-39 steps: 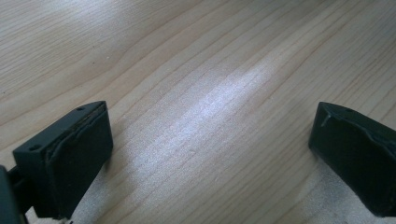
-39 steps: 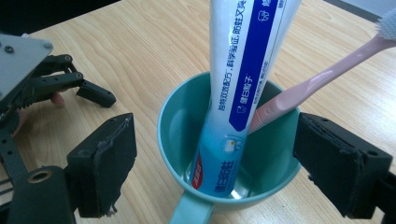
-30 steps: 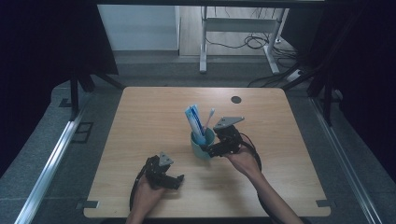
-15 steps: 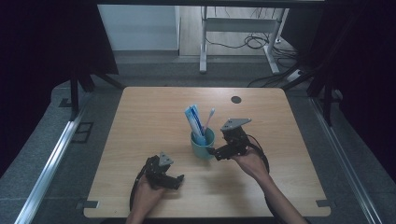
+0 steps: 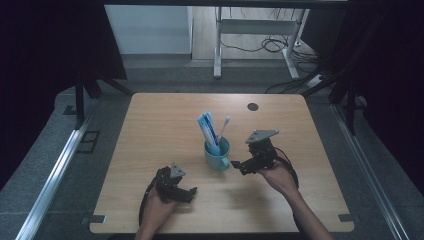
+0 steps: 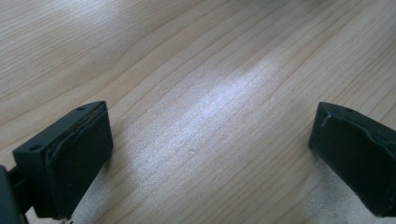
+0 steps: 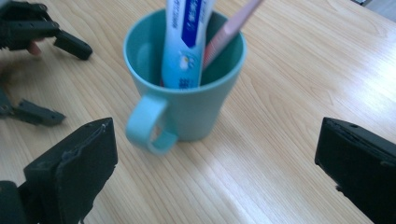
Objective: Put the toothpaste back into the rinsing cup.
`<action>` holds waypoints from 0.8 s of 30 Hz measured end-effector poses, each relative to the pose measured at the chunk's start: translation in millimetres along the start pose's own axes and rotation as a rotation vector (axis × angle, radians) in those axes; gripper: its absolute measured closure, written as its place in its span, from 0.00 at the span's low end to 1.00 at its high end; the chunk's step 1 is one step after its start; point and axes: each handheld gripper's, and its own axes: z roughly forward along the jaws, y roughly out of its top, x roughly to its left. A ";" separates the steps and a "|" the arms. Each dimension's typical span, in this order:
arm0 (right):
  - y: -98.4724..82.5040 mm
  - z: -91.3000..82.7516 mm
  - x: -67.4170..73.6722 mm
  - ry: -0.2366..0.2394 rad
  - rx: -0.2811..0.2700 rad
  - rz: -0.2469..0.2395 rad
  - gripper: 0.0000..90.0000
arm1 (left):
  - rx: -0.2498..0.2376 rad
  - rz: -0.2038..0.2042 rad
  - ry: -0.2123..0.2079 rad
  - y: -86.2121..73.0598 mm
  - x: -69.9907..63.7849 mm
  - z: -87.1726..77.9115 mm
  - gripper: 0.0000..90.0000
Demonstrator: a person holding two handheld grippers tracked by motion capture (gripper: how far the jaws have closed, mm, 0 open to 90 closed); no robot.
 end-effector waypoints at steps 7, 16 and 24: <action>-12.8 -8.5 -7.6 -0.028 0.008 0.003 0.00 | 0.000 0.000 0.000 0.0 0.0 0.0 0.00; -27.7 -19.4 -13.0 -0.051 -0.004 0.015 0.00 | -0.001 0.000 0.000 -0.1 0.0 0.1 0.00; -45.1 -23.7 -14.2 -0.061 0.005 0.019 0.00 | 0.000 0.002 -0.001 0.0 0.1 0.0 0.00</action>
